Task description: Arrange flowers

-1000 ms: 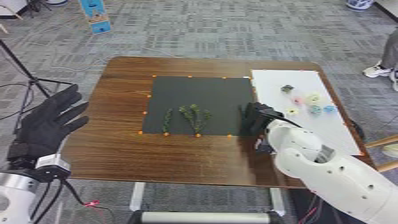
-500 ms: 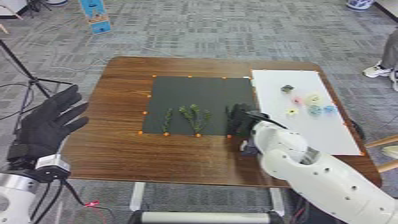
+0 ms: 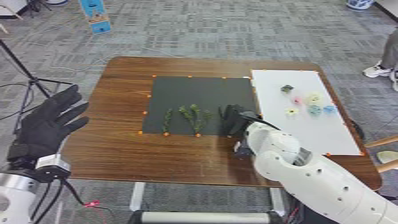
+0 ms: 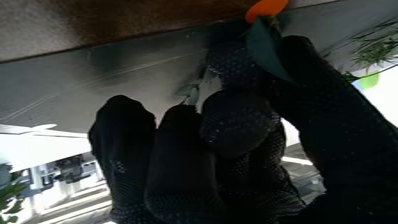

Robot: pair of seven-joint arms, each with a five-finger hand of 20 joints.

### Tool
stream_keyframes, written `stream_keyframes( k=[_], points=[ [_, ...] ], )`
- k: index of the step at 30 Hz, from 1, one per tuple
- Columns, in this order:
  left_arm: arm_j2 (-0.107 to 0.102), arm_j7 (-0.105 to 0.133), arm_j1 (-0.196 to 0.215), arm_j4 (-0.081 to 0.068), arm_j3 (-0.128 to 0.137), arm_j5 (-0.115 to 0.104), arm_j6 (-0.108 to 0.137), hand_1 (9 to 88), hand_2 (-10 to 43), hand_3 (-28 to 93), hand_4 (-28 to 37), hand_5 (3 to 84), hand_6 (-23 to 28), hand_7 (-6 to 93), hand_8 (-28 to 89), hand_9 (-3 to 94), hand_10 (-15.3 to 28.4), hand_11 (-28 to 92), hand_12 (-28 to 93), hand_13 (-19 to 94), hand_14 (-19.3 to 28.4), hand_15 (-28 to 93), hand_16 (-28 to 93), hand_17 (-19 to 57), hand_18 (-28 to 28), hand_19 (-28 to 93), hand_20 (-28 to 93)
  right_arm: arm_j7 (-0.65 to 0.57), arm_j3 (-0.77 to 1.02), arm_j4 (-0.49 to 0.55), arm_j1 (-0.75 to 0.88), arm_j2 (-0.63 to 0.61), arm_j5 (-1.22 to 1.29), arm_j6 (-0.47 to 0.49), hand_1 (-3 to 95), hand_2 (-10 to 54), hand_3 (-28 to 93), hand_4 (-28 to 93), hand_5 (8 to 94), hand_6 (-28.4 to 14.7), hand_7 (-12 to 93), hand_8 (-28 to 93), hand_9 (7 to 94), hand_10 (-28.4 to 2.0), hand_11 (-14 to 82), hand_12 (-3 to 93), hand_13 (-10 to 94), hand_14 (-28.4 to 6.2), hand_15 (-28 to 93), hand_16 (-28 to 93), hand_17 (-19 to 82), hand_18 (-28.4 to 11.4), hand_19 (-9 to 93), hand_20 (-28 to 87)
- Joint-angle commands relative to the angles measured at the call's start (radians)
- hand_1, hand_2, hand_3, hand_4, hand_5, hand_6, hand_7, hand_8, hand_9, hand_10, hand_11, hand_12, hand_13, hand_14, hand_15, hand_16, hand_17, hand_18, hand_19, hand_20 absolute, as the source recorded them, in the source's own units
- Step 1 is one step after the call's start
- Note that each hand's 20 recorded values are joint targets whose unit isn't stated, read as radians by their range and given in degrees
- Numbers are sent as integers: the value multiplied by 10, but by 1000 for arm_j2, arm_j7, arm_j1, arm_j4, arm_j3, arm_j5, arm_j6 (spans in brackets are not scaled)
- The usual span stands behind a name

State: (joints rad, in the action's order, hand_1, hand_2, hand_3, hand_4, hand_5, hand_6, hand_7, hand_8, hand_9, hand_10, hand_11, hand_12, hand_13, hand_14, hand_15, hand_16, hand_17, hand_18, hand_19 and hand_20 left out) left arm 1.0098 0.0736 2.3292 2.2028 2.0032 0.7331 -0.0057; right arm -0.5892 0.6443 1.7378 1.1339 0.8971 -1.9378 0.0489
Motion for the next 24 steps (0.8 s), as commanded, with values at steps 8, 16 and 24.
stream_keyframes(
  k=[8, 16, 24],
  points=[
    [6, -9, 3, 4, 1, -6, -6, 201, -50, 693, -283, 244, 24, 187, -100, 203, 99, 176, 147, 186, 127, 173, 33, -131, 221, 389, 67, -35, 12, 6, 27, 7, -17, 82, 383, -95, 726, -218, 735, 12, 480, 183, 852, -80, 612, 391, 837, -49, 829, 391, 587, -200, 932, 747],
    [7, -8, 7, 5, 1, -7, -7, 199, -51, 696, -283, 244, 24, 188, -101, 204, 96, 174, 146, 187, 127, 173, 34, -131, 221, 390, 67, -40, 47, 44, 41, 2, -66, 80, 276, -95, 761, -259, 735, 1, 502, -113, 847, -78, 613, 387, 835, -47, 830, 386, 589, -199, 932, 745],
    [6, -9, 6, 5, 0, -6, -12, 200, -51, 696, -283, 243, 23, 186, -101, 205, 99, 175, 147, 187, 127, 173, 34, -131, 221, 389, 67, 5, 212, 167, 113, -63, 8, -128, 237, -95, 735, -266, 713, -15, 455, -118, 826, -94, 592, 386, 806, -61, 815, 389, 558, -199, 932, 728]
  ],
)
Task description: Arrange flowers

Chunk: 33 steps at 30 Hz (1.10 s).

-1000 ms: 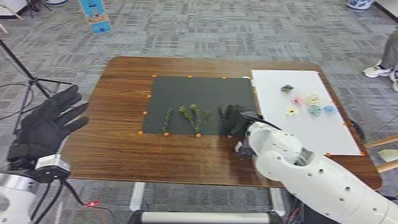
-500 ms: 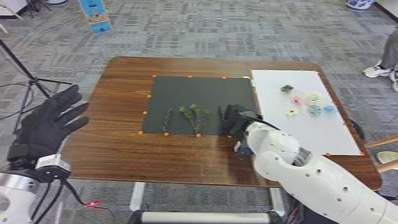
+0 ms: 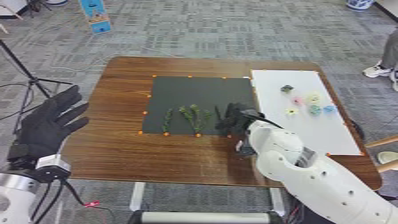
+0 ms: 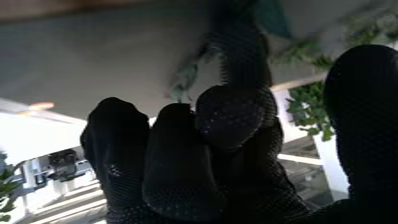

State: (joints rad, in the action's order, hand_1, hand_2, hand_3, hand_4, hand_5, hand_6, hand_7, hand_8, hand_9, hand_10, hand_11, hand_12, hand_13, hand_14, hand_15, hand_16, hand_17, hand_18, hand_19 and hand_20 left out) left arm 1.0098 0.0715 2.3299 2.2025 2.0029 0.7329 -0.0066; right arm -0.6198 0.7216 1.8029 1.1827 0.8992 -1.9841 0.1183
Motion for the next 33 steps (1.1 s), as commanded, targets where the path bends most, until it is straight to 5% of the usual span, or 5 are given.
stream_keyframes(
  k=[1, 11, 19, 22, 33],
  points=[
    [5, -7, 4, 4, 0, -6, -10, 199, -51, 696, -283, 243, 23, 186, -100, 205, 99, 176, 147, 187, 127, 173, 34, -131, 221, 389, 67, 34, 149, 107, 68, -78, 55, -250, 238, -95, 733, -267, 704, -21, 420, -112, 813, -104, 575, 380, 791, -65, 806, 385, 537, -200, 932, 707],
    [8, -4, 9, 6, 3, -6, -4, 200, -51, 695, -283, 244, 24, 188, -101, 205, 99, 177, 146, 187, 127, 173, 33, -131, 221, 390, 67, -30, 166, 21, 86, -206, -194, -463, 282, -95, 747, -283, 535, -45, 305, -92, 598, -133, 504, 363, 588, -117, 775, 355, 326, -212, 889, 544],
    [9, -3, 6, 10, 10, -5, -7, 200, -51, 697, -283, 244, 24, 186, -100, 206, 100, 177, 145, 187, 127, 173, 34, -131, 220, 390, 67, 99, 148, -93, 106, -243, -249, -261, 347, -95, 789, -283, 353, -26, 331, -122, 339, -128, 383, 324, 311, -121, 705, 284, 167, -208, 729, 536],
    [8, 1, 11, 13, 21, -6, -4, 200, -50, 696, -283, 244, 24, 187, -100, 206, 99, 177, 145, 187, 127, 172, 33, -131, 220, 390, 67, 98, 31, -136, 56, -292, -331, -321, 357, -95, 816, -283, 311, -20, 343, -133, 303, -93, 311, 293, 275, -111, 686, 273, 143, -199, 700, 536],
    [6, 7, 13, 15, 37, -5, 3, 200, -51, 696, -283, 244, 24, 187, -101, 207, 99, 177, 146, 187, 127, 174, 33, -131, 220, 390, 68, 44, -211, -214, -61, -405, -466, -500, 306, -95, 881, -283, 308, -36, 348, -137, 273, -100, 321, 301, 226, -123, 704, 261, 133, -196, 695, 530]
  ],
)
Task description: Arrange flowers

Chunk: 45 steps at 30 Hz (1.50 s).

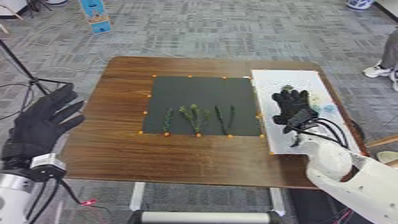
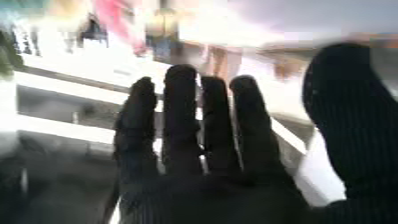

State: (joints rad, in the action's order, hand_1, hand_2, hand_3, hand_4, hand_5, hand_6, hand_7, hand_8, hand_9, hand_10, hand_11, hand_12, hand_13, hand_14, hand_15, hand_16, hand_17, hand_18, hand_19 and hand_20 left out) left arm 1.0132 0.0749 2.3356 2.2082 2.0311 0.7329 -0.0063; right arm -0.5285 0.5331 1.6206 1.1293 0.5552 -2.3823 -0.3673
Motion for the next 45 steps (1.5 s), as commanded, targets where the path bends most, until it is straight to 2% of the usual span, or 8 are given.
stream_keyframes(
  k=[1, 13, 21, 28, 31, 34, 35, 45],
  points=[
    [3, 4, 6, 9, 7, -4, 4, 200, -51, 696, -283, 244, 23, 187, -101, 207, 99, 177, 146, 187, 127, 174, 34, -131, 220, 390, 68, -44, -11, -26, -1, -66, -64, -4, 307, -95, 882, -283, 315, -35, 351, -137, 280, -101, 324, 301, 226, -124, 706, 261, 133, -195, 696, 531],
    [3, 12, 13, 11, 5, -5, 3, 200, -51, 695, -283, 243, 24, 187, -101, 207, 99, 175, 145, 187, 128, 174, 34, -131, 220, 389, 67, 49, -22, -7, -53, -114, 28, 173, 307, -95, 874, -283, 394, -1, 367, -153, 378, -93, 324, 277, 285, -111, 695, 252, 126, -197, 697, 535],
    [-1, 10, 16, 11, 7, -5, 2, 200, -51, 696, -283, 243, 23, 187, -101, 208, 100, 175, 147, 187, 127, 174, 33, -131, 220, 389, 68, 53, -126, -59, -110, -93, -4, 28, 347, -95, 866, -283, 490, 36, 424, -176, 516, -80, 413, 285, 424, -85, 714, 277, 165, -187, 715, 540],
    [-7, 13, 18, 18, 26, -7, -2, 200, -50, 695, -283, 244, 23, 187, -101, 207, 100, 176, 146, 187, 127, 174, 33, -131, 221, 391, 68, 92, -149, -71, -114, -81, 7, -115, 490, -95, 776, -283, 649, 45, 539, 34, 726, -46, 339, 517, 593, -63, 742, 412, 247, -188, 762, 549],
    [-15, 19, 13, 21, 34, -20, -21, 200, -51, 696, -283, 245, 24, 187, -101, 207, 100, 176, 146, 187, 127, 174, 33, -131, 221, 391, 67, 109, -112, -37, -105, -78, 7, -153, 489, -95, 798, -283, 665, 40, 531, 37, 738, -45, 337, 519, 604, -62, 749, 410, 252, -189, 764, 550],
    [-13, 27, 12, 16, 62, -133, -100, 199, -56, 695, -283, 243, 23, 186, -101, 205, 99, 174, 145, 186, 128, 171, 32, -131, 225, 390, 67, 180, -139, 2, -176, -56, 51, -192, 478, -95, 829, -282, 681, 35, 517, 46, 750, -52, 336, 526, 608, -64, 750, 418, 254, -192, 764, 553],
    [-11, 30, 16, 16, 74, -142, -119, 200, -63, 689, -283, 240, 23, 182, -101, 202, 98, 172, 145, 182, 129, 167, 31, -131, 230, 390, 66, 195, -168, 13, -218, -41, 62, -203, 476, -95, 835, -282, 684, 33, 516, 47, 755, -55, 338, 528, 608, -65, 750, 420, 253, -192, 765, 554],
    [-3, -5, 24, 17, 121, -111, -130, 212, -95, 660, -283, 226, 21, 164, -88, 186, 97, 146, 162, 164, 127, 130, 45, -136, 239, 387, 53, 373, -327, 1, -484, 234, 201, -236, 472, -95, 842, -280, 688, 30, 512, 54, 751, -62, 329, 538, 603, -63, 747, 431, 250, -192, 762, 558]
  ],
)
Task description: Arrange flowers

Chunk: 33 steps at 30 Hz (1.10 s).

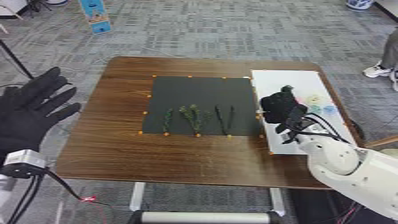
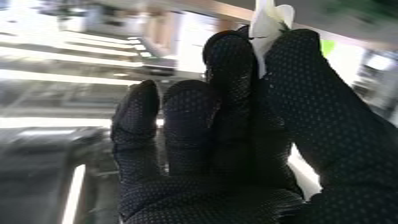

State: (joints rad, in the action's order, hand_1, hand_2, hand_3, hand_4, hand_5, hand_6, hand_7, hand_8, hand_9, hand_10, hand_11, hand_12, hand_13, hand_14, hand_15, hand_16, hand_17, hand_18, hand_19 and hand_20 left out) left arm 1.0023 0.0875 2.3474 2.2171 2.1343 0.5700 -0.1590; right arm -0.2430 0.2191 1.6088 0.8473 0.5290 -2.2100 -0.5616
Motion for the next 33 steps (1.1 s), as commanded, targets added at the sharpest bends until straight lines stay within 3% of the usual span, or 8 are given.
stream_keyframes(
  k=[1, 6, 9, 16, 20, 23, 25, 33],
  points=[
    [8, -17, 12, 9, 20, 58, 28, 216, -95, 654, -283, 223, 21, 162, -88, 183, 96, 144, 163, 162, 128, 126, 46, -136, 239, 385, 52, 91, -31, 10, -219, 283, 37, -54, 472, -95, 842, -280, 687, 31, 512, 53, 752, -62, 329, 538, 603, -63, 746, 431, 250, -192, 761, 558],
    [-11, 19, 3, 7, -3, 77, 102, 218, -95, 646, -283, 226, 21, 162, -83, 185, 98, 140, 168, 164, 128, 124, 52, -137, 234, 385, 53, 156, -83, -12, -264, 393, 76, -53, 473, -95, 840, -281, 687, 31, 513, 50, 750, -61, 328, 538, 601, -62, 746, 432, 249, -191, 760, 558],
    [-40, 19, -26, -7, -29, 77, 116, 215, -95, 651, -283, 230, 22, 165, -86, 191, 98, 146, 169, 168, 127, 134, 54, -134, 227, 385, 57, 156, -114, -33, -270, 449, 60, -33, 474, -95, 835, -282, 687, 30, 513, 43, 750, -60, 326, 535, 601, -62, 745, 432, 249, -190, 758, 557],
    [-205, -38, -220, -79, -125, 132, 70, 214, -95, 659, -283, 235, 24, 167, -89, 194, 98, 153, 164, 170, 126, 140, 50, -133, 223, 385, 64, 176, -134, -122, -244, 551, 60, 8, 479, -95, 824, -282, 688, 35, 514, 34, 752, -59, 320, 530, 600, -61, 742, 429, 250, -188, 758, 555],
    [-276, -50, -378, -126, -231, 130, 39, 214, -95, 664, -283, 235, 24, 168, -90, 193, 97, 154, 161, 170, 126, 141, 48, -133, 222, 384, 65, 169, -134, -164, -228, 605, 39, 37, 481, -95, 820, -282, 686, 37, 517, 30, 754, -58, 316, 528, 600, -60, 742, 429, 250, -187, 757, 555],
    [-299, -48, -459, -146, -295, 138, 18, 213, -95, 667, -283, 235, 24, 168, -89, 193, 97, 154, 160, 170, 126, 142, 48, -133, 222, 383, 66, 148, -145, -177, -220, 636, 25, 46, 483, -95, 817, -283, 685, 40, 519, 26, 754, -58, 312, 528, 600, -58, 740, 429, 250, -188, 757, 555],
    [-300, -41, -478, -145, -314, 143, 16, 212, -95, 669, -283, 234, 24, 168, -89, 193, 97, 154, 160, 170, 125, 142, 48, -133, 221, 383, 67, 123, -178, -187, -233, 658, 10, 24, 484, -95, 814, -283, 685, 40, 520, 20, 755, -57, 311, 527, 600, -58, 739, 428, 250, -187, 757, 554],
    [-292, -28, -498, -142, -338, 157, 8, 211, -94, 673, -283, 234, 24, 170, -90, 192, 97, 154, 160, 170, 125, 142, 48, -134, 221, 384, 67, 54, -264, -280, -256, 737, -9, -12, 490, -95, 800, -283, 692, 50, 524, -8, 759, -54, 304, 526, 599, -58, 739, 428, 250, -185, 756, 552]
  ],
)
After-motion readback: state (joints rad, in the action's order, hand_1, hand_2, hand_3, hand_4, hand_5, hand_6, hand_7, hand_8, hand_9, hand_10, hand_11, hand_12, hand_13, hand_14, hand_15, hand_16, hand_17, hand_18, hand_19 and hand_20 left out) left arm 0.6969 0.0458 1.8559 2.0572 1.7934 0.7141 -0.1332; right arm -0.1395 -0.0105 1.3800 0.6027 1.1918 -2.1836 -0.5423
